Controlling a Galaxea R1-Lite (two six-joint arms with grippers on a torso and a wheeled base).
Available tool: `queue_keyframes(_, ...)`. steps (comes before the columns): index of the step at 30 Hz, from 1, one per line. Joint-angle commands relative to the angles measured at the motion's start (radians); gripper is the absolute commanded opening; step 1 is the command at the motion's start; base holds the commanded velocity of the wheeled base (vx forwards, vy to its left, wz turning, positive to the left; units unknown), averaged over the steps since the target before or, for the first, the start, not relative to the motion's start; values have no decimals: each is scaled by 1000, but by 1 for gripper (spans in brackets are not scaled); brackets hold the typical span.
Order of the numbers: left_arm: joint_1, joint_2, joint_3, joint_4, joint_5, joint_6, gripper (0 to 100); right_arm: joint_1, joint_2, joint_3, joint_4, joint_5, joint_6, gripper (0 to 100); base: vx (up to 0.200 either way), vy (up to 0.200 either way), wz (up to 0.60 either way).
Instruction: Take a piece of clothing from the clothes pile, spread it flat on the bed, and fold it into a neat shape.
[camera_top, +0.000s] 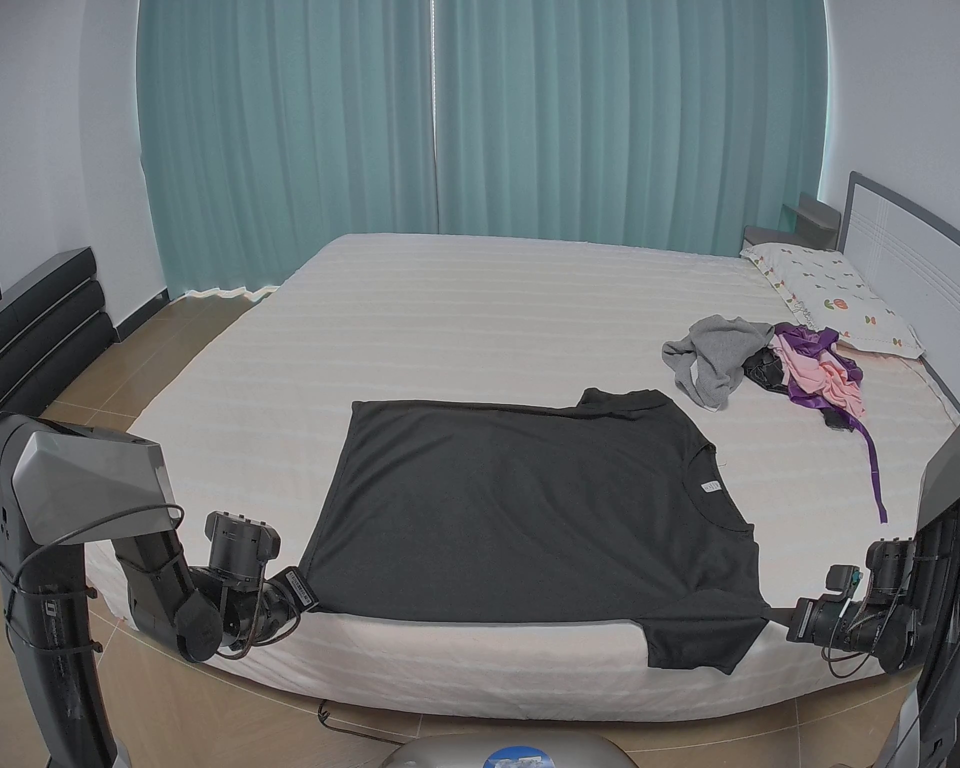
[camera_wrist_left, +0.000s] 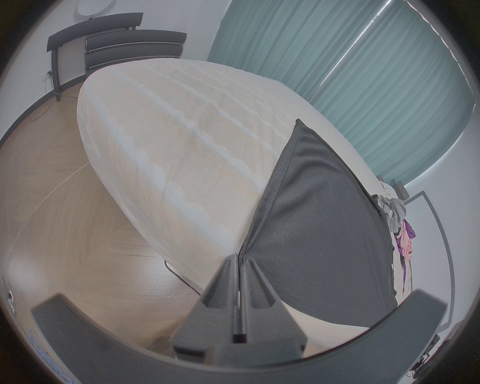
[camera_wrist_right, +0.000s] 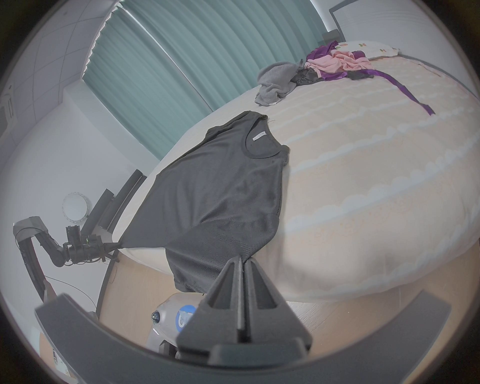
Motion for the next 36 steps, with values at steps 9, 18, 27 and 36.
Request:
queue_keyframes(9,9,-27,42,-6,2,64,0,-14,-30,19,122,1,-90,0,0,0,0)
queue_keyframes(18,24,-35,66,-6,2,118,0,-12,-84,19,246,3,-167,0,0,0,0)
queue_keyframes(27,21,-38,91,-6,5,162,0,-14,-147,19,386,3,-251,0,0,0,0)
queue_keyframes(36,21,-79,134,-5,1,200,0,-20,-210,19,493,1,-296,0,0,0,0)
